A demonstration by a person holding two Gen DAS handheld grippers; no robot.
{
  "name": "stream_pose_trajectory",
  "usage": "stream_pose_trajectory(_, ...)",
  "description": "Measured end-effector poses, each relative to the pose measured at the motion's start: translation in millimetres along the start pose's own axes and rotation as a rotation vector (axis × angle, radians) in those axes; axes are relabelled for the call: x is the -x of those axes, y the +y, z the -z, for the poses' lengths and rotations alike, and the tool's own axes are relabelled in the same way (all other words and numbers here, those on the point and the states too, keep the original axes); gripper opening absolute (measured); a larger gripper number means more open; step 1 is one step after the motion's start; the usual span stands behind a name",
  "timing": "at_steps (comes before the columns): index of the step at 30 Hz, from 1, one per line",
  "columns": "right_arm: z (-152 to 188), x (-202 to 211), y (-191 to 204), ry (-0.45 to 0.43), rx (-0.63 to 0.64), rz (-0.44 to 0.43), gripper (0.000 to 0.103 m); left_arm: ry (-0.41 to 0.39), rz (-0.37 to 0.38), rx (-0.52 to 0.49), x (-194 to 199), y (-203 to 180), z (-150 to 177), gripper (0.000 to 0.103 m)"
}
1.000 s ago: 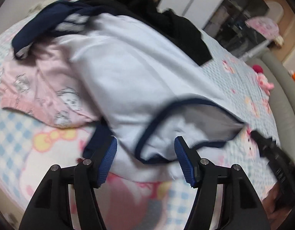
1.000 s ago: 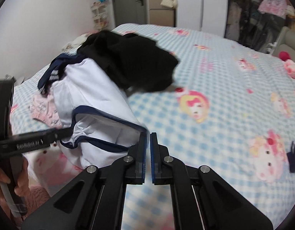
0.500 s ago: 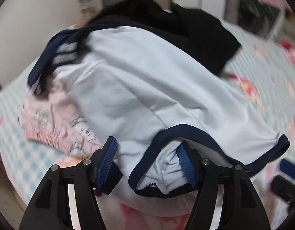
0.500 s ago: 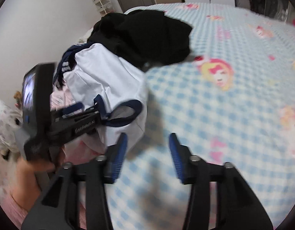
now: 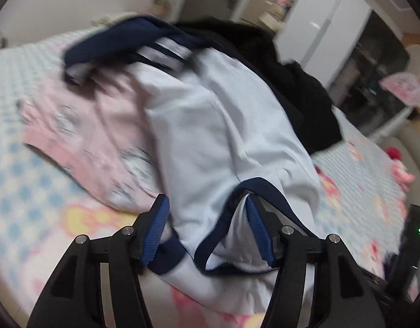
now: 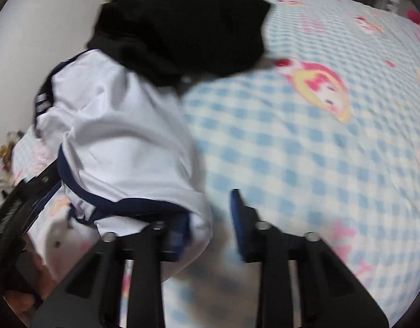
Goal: Fold clothes
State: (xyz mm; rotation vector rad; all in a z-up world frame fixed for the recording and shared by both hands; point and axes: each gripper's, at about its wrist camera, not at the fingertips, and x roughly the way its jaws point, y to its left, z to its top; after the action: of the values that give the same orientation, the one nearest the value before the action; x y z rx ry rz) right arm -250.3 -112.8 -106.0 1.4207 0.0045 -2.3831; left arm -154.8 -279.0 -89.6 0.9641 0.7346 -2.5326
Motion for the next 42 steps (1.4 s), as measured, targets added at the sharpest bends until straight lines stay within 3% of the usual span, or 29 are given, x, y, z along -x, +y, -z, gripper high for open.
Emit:
stream_pose_trajectory(4, 9.6, 26.3, -29.6, -0.097, -0.007, 0.109, 0.016, 0.069, 0.074, -0.118, -9.6, -30.5, 11.0, 0.062)
stream_pose_trajectory(9, 9.4, 98.6, -63.9, -0.334, -0.032, 0.268, 0.009, 0.071, 0.207, -0.222, 0.5, -77.9, 25.8, 0.060)
stream_pose_trajectory(12, 12.2, 138.0, -87.8, -0.375, -0.059, 0.242, 0.008, 0.087, 0.301, -0.268, 3.8, -113.0, 30.6, 0.060)
stream_pose_trajectory(14, 21.7, 166.4, -96.4, -0.426, -0.044, 0.286, 0.007, 0.105, 0.349, -0.314, 2.4, -141.7, 34.3, 0.060)
stream_pose_trajectory(18, 37.7, 211.5, -117.6, -0.499, -0.001, 0.401, 0.007, 0.080, 0.176, -0.453, 10.7, -178.7, 52.3, 0.060)
stream_pose_trajectory(20, 40.3, 211.9, -131.3, -0.444, -0.016, 0.338, 0.007, 0.086, 0.052, -0.428, -6.4, -194.2, 59.8, 0.060)
stream_pose_trajectory(22, 42.0, 206.0, -145.5, -0.361, -0.045, 0.234, 0.009, 0.135, 0.044, -0.326, -11.9, -178.6, 56.4, 0.060)
stream_pose_trajectory(23, 43.0, 201.5, -149.4, -0.329, -0.052, 0.195, 0.015, 0.149, 0.042, -0.286, -14.7, -172.5, 55.8, 0.060)
stream_pose_trajectory(28, 41.5, 161.5, -133.7, -0.238, -0.022, 0.061, 0.030, 0.178, 0.014, -0.267, -18.3, -133.8, 59.7, 0.060)
stream_pose_trajectory(30, 34.3, 138.7, -121.5, -0.209, 0.004, 0.026, 0.049, 0.241, 0.050, -0.292, -35.4, -130.8, 56.6, 0.060)
stream_pose_trajectory(33, 20.9, 100.1, -104.1, -0.162, 0.051, -0.010, 0.067, 0.305, 0.062, -0.334, -58.9, -131.5, 46.7, 0.060)
stream_pose_trajectory(34, 15.0, 82.0, -102.4, -0.135, 0.064, -0.012, 0.067, 0.281, 0.045, -0.341, -60.5, -131.5, 39.3, 0.054)
stream_pose_trajectory(35, 8.5, 61.3, -102.0, -0.108, 0.075, 0.006, 0.065, 0.244, 0.027, -0.337, -59.3, -129.7, 29.4, 0.039)
stream_pose_trajectory(36, 2.5, 49.0, -103.6, -0.097, 0.068, 0.014, 0.060, 0.204, 0.008, -0.325, -56.9, -127.1, 18.6, 0.035)
stream_pose_trajectory(38, -8.4, 45.5, -112.0, -0.113, 0.010, 0.005, 0.052, 0.117, 0.009, -0.271, -51.0, -119.8, 0.2, 0.031)
stream_pose_trajectory(40, -17.1, 40.2, -118.8, -0.120, -0.036, -0.004, 0.052, 0.044, 0.021, -0.207, -41.8, -108.6, -16.4, 0.032)
stream_pose_trajectory(42, -18.7, 28.8, -119.9, -0.097, -0.040, -0.015, 0.064, 0.084, 0.072, -0.183, -49.6, -103.6, -20.2, 0.038)
